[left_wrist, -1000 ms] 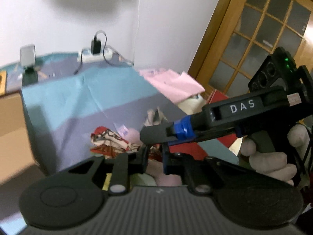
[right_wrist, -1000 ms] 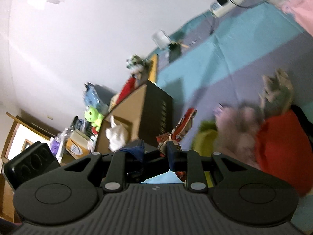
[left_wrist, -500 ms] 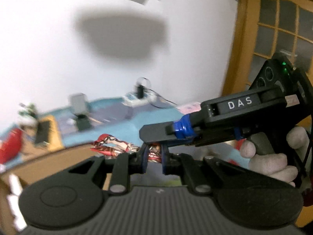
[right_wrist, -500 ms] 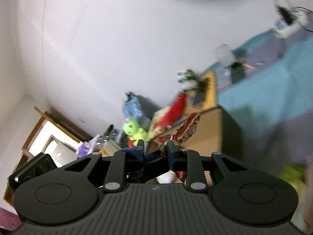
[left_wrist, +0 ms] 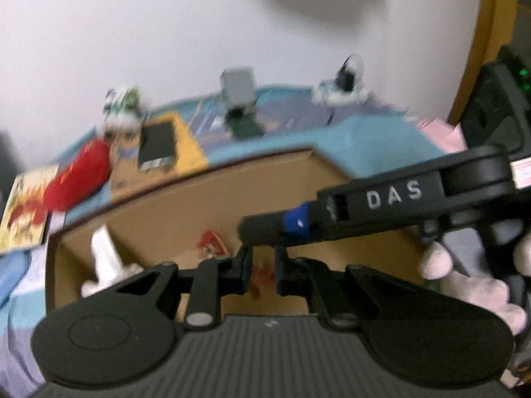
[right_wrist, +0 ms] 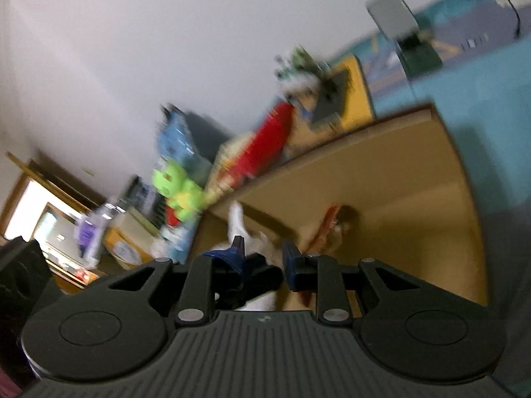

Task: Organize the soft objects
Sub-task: 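Carry the red-patterned cloth with the right gripper and release it in the box, then move the right tool back to the pile and grasp the yellow cloth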

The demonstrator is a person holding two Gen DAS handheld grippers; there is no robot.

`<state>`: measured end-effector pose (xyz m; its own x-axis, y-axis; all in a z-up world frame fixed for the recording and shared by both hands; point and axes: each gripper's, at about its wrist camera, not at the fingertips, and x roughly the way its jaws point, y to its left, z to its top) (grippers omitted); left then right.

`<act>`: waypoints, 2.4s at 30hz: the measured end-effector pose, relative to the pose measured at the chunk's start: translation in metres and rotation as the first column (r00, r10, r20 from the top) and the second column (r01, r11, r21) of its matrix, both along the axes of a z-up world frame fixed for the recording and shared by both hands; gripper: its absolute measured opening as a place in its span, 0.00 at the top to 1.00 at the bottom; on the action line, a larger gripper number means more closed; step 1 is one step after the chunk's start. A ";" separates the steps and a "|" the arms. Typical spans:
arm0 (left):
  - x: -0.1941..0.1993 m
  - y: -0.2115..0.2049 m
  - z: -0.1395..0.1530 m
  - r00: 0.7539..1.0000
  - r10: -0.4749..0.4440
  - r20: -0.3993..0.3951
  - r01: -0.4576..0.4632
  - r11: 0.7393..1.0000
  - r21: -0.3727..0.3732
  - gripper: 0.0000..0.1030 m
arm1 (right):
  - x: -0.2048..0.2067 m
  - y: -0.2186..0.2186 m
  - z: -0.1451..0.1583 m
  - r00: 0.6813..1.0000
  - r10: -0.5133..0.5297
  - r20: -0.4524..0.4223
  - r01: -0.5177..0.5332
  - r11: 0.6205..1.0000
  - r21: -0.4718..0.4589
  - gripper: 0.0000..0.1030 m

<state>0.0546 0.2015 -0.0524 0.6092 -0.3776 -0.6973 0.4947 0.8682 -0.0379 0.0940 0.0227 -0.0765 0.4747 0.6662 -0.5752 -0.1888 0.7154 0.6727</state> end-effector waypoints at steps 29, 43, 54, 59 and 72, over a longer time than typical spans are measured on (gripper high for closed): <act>-0.085 -0.022 0.030 0.969 0.248 0.002 -0.245 0.958 0.147 0.59 | -0.089 -0.034 0.053 0.991 0.080 0.109 -0.064 0.987 -0.150 0.89; -0.135 -0.104 0.019 0.958 0.286 -0.015 -0.277 0.939 0.206 0.56 | -0.137 -0.095 0.053 0.980 0.154 0.122 -0.124 0.966 -0.225 0.89; -0.152 -0.153 -0.001 0.957 0.283 -0.066 -0.259 0.934 0.247 0.54 | -0.160 -0.140 0.038 0.982 0.181 0.058 -0.160 0.950 -0.270 0.89; -0.152 -0.170 -0.012 0.958 0.265 -0.112 -0.233 0.943 0.236 0.54 | -0.168 -0.163 0.029 0.989 0.142 0.029 -0.128 0.952 -0.279 0.89; -0.159 -0.216 -0.052 0.960 0.048 -0.276 -0.042 0.999 0.029 0.50 | -0.169 -0.224 0.009 0.997 0.008 -0.071 -0.022 0.980 -0.197 0.89</act>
